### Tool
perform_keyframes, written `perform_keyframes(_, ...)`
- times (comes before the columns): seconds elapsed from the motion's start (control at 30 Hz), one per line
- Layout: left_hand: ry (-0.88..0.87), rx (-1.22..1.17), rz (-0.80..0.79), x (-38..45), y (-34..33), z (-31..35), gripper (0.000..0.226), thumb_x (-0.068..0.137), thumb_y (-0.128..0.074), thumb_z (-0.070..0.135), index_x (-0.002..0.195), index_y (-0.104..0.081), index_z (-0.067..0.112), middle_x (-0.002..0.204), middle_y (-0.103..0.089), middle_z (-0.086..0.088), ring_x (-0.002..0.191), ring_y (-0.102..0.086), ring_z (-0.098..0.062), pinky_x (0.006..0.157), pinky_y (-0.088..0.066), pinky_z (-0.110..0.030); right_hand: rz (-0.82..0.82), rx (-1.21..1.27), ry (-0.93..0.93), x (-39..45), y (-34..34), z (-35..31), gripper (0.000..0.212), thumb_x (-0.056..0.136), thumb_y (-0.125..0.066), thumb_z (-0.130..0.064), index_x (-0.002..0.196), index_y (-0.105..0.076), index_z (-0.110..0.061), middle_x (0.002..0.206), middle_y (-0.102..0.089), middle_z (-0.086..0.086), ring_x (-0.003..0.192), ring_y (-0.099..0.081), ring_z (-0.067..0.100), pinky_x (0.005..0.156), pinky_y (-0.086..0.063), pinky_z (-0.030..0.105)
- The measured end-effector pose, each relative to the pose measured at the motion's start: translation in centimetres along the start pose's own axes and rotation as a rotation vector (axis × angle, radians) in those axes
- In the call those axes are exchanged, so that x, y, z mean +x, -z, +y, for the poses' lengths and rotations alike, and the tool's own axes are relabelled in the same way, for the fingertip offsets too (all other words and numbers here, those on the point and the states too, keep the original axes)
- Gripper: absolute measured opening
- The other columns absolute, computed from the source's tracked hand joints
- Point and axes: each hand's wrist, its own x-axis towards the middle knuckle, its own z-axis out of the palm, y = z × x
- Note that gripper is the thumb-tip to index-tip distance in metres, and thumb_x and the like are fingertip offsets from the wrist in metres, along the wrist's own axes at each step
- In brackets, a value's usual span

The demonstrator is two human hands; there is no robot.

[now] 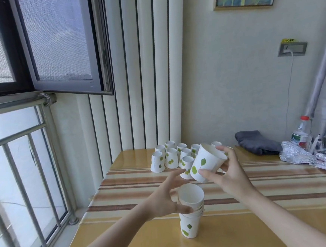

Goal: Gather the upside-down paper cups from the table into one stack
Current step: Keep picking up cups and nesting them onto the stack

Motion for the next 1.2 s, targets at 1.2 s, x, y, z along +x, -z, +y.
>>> perform_keyframes(1.2,0.379,0.239,0.457,16.2,10.2,-9.5,0.071,0.082,-0.075,0.027,0.143,-0.038,0.026,0.142,-0.039,-0.003,0.120,-0.045,-0.018,0.102,-0.040,-0.029,-0.396,-1.265,-0.197,19.7,-6.4,14.8,0.044,0.086,-0.057,-0.045,0.122,-0.041,-0.025,0.125,-0.047,0.000,0.103,-0.057,0.025,0.073,-0.049,0.035)
